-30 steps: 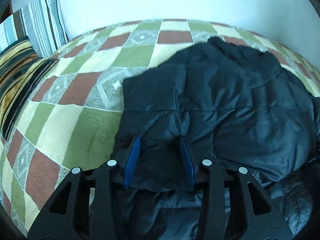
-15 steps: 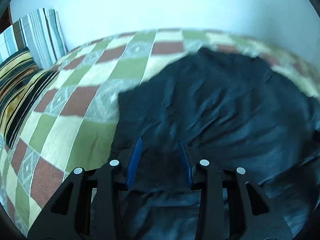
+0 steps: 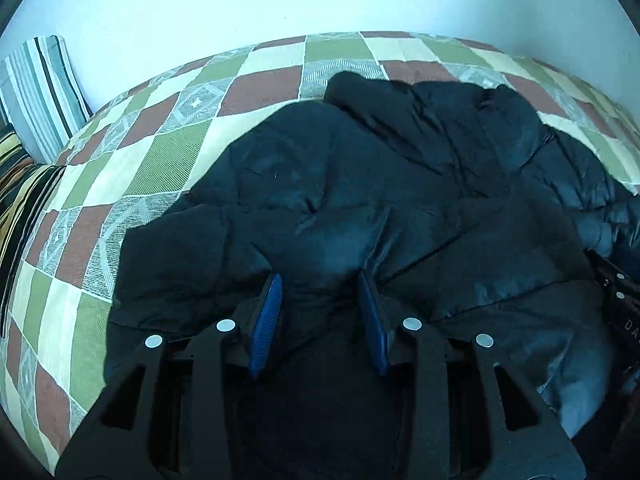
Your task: Fold large clothes
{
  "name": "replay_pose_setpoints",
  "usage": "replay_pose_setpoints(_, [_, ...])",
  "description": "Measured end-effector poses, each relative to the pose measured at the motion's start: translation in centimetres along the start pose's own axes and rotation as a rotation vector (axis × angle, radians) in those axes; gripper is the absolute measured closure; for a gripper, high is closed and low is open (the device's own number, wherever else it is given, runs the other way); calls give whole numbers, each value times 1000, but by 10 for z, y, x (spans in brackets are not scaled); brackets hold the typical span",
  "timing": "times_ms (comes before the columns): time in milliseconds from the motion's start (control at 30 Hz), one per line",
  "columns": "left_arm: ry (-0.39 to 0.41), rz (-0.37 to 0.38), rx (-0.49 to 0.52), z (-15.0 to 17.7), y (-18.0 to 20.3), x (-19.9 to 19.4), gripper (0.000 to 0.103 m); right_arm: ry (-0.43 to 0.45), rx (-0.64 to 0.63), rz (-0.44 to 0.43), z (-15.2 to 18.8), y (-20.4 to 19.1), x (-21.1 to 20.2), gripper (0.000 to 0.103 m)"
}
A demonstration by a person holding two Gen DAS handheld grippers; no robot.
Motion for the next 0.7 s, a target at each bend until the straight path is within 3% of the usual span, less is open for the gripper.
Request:
replay_pose_setpoints(133, [34,-30,-5,-2,-4,-24,64,43,22,-12,-2,3,-23,47])
replay_pose_setpoints(300, [99,54,-67,15,-1,-66,55,117,25,-52,14,0,-64,46])
replay_pose_setpoints(533, [15,33,22,33,26,-27,55,21,-28,-20,41,-11,-26,40])
replay_pose_setpoints(667, [41,52,29,30,22,-40,53,45,0,-71,38,-6,-46,40])
replay_pose_setpoints(700, [40,64,27,31,18,-47,46,48,5,-84,39,-2,-55,39])
Point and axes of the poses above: each gripper's, at about its wrist camera, not at the fingertips, and x roughly the way its jaws point, y to its right, z to its underside, the point moved 5 cm from there along x, roughly the way its jaws point
